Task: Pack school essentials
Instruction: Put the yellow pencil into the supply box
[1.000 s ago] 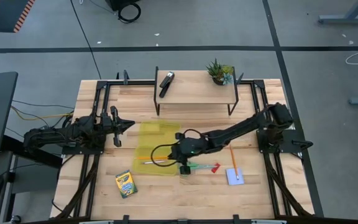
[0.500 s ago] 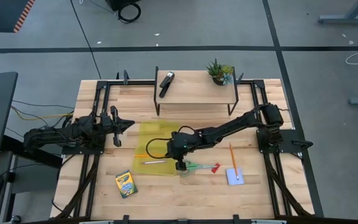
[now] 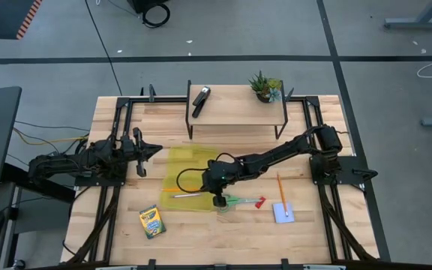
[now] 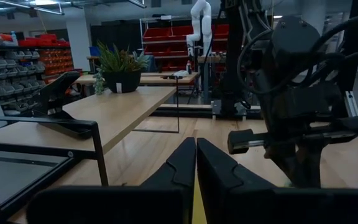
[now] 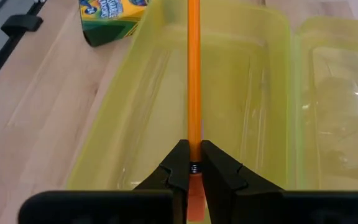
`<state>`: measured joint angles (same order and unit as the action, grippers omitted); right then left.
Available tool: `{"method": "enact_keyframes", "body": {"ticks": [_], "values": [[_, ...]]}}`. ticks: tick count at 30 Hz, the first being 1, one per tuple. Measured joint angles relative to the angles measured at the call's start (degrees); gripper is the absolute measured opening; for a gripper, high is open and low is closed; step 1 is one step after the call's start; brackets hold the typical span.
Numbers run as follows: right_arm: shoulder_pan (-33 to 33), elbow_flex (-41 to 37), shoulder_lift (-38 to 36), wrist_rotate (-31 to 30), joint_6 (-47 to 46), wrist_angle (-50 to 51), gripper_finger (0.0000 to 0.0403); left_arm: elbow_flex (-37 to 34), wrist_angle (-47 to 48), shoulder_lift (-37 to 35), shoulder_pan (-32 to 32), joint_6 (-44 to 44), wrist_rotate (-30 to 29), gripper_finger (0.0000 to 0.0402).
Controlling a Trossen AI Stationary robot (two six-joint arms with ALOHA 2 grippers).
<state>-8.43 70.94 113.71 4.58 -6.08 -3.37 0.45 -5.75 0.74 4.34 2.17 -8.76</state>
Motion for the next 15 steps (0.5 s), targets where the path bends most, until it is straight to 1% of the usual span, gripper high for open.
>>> {"method": "enact_keyframes", "body": {"ticks": [10, 15], "values": [[0.0, 0.0, 0.0, -0.9, 1.6, 1.4, 0.0038, 0.0, 0.0, 0.0, 0.0, 0.0, 0.0, 0.0018], [0.0, 0.0, 0.0, -1.1, 1.6, 1.7, 0.0059, 0.0, 0.0, 0.0, 0.0, 0.0, 0.0, 0.0025]]}}
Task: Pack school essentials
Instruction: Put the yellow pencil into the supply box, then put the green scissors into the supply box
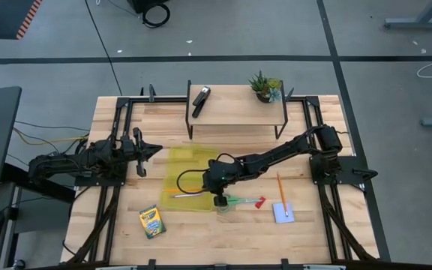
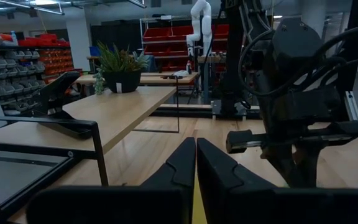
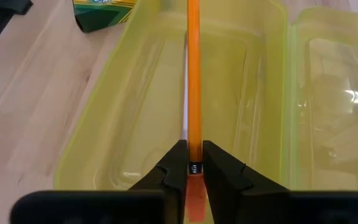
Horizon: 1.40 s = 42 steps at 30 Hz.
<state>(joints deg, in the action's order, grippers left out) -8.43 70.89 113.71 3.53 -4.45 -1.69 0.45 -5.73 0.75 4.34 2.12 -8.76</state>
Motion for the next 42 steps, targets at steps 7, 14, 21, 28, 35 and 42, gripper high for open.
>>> {"method": "enact_keyframes", "body": {"ticks": [7, 14, 21, 28, 35, 42], "values": [[0.0, 0.0, 0.0, -1.1, 0.2, 0.4, 0.0099, 0.0, 0.0, 0.0, 0.0, 0.0, 0.0, 0.0017], [0.0, 0.0, 0.0, -1.1, 0.4, 0.3, 0.0107, 0.0, 0.0, 0.0, 0.0, 0.0, 0.0, 0.0024], [0.0, -0.1, -1.1, -1.1, 0.8, 0.8, 0.0108, 0.0, 0.0, 0.0, 0.0, 0.0, 0.0, 0.0024], [0.0, -0.1, -4.5, -1.9, 1.2, 5.6, 0.0108, 0.0, 0.4, 0.0, 0.0, 0.0, 0.0, 0.0019], [-1.2, -0.1, -7.1, -2.0, 1.2, 9.9, 0.0108, 0.0, 0.4, 0.0, 0.0, 0.0, 0.0, 0.0027], [-3.1, -0.1, -7.1, -1.9, -1.6, 16.6, 0.0114, 0.0, 0.4, 0.0, 0.0, -0.2, 0.0, 0.0020]]}}
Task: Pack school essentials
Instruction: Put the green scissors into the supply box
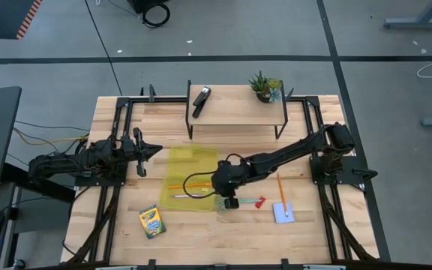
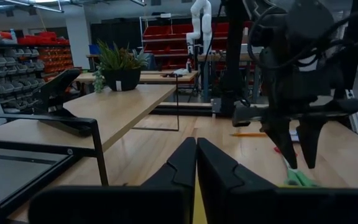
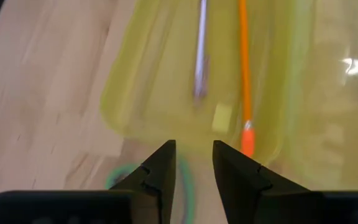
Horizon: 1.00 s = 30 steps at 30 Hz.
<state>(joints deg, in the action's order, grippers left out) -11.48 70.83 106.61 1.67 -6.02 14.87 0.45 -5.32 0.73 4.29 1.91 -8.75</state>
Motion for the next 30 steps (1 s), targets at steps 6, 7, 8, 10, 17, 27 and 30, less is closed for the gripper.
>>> {"method": "enact_keyframes", "body": {"ticks": [6, 7, 8, 10, 17, 27, 30], "values": [[-1.7, 0.0, 0.0, 0.1, -3.6, 7.9, 0.0125, 0.0, 0.0, 0.0, 0.0, 0.0, 0.0, 0.0022], [-2.0, 0.0, 0.0, 0.1, -4.4, 9.4, 0.0127, 0.0, 0.0, 0.0, 0.0, 0.0, 0.0, 0.0023], [-2.2, 0.0, 0.0, 0.1, -5.2, 11.0, 0.0130, 0.0, 0.0, 0.0, 0.0, -0.1, 0.0, 0.0024], [-2.8, 0.0, 0.0, 0.4, -6.7, 14.1, 0.0136, 0.0, 0.0, 0.0, 0.0, -0.1, 0.0, 0.0026], [-4.1, 0.0, 0.0, 2.2, -11.8, 23.2, 0.0153, 0.0, -0.8, 0.0, 0.0, -0.1, 0.0, 0.0023], [-5.3, 0.0, 0.1, 4.4, -16.8, 28.8, 0.0154, 0.0, -0.9, 0.0, 0.0, 0.2, 0.0, 0.0023], [-5.2, 0.0, 0.1, 4.4, -18.3, 31.0, 0.0155, 0.0, -0.9, 0.0, 0.0, 0.3, 0.0, 0.0024]]}}
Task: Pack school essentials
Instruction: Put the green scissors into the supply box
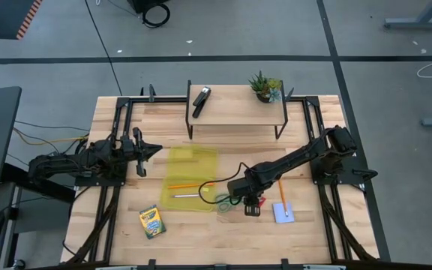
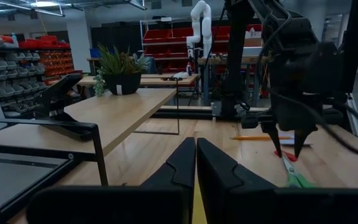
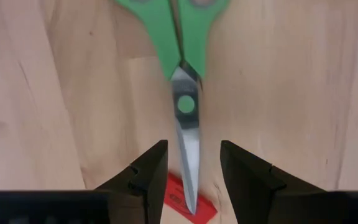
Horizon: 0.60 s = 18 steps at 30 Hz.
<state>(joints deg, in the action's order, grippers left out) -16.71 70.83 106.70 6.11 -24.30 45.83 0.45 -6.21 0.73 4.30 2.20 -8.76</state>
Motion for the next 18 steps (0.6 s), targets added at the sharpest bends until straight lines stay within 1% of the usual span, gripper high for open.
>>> {"method": "enact_keyframes", "body": {"ticks": [3, 9, 18], "values": [[0.0, 0.1, 0.4, 0.0, -0.7, 0.0, 0.0155, 0.0, 0.0, 0.0, 0.0, 0.3, 0.0, 0.0021], [-0.9, 0.1, 4.2, 1.3, 0.7, -0.4, 0.0155, 0.0, 0.0, 0.0, 0.0, 0.5, 0.0, 0.0017], [-1.1, 0.1, 4.1, 0.0, -0.1, -0.4, 0.0155, 0.0, 0.0, 0.0, 0.0, 0.5, 0.0, 0.0024]]}}
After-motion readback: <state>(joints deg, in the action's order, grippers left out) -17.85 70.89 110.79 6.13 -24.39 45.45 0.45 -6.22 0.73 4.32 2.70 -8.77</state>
